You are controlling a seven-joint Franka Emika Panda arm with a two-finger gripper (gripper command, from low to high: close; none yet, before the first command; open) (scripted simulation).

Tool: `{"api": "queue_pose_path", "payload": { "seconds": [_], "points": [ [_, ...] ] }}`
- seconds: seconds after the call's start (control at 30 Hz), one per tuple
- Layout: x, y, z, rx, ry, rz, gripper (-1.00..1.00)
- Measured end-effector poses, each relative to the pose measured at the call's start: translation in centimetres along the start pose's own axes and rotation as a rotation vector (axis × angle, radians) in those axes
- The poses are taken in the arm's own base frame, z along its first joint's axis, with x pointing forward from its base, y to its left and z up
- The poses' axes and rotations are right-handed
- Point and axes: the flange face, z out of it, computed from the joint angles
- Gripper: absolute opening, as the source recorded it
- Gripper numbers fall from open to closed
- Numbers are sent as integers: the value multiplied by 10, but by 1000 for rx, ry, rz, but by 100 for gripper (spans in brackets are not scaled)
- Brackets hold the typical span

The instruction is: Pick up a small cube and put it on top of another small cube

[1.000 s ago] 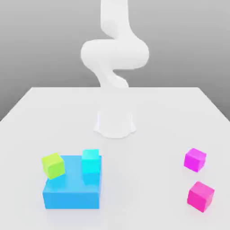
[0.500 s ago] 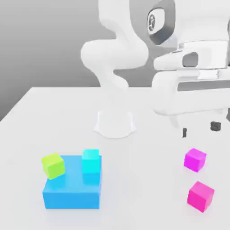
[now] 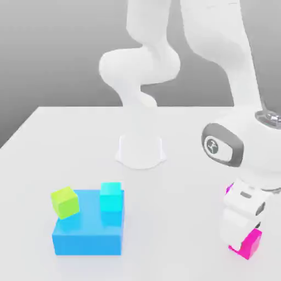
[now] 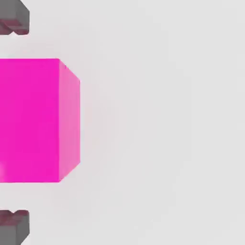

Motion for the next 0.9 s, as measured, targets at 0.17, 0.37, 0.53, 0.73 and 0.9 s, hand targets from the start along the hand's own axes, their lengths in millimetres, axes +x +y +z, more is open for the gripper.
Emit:
{"api": "queue_pose_path", "payload": {
  "seconds": [0.17,0.37,0.53,0.73,0.9],
  "points": [
    [0,0,1,0,0,0,-100],
    [10,24,-63,-13,5,64,-100],
    [38,159,-101,-51,19,426,-100],
    [-3,354,-157,-43,13,1013,-100],
    [-50,424,-152,1,-1,1280,-100]
  ]
}}
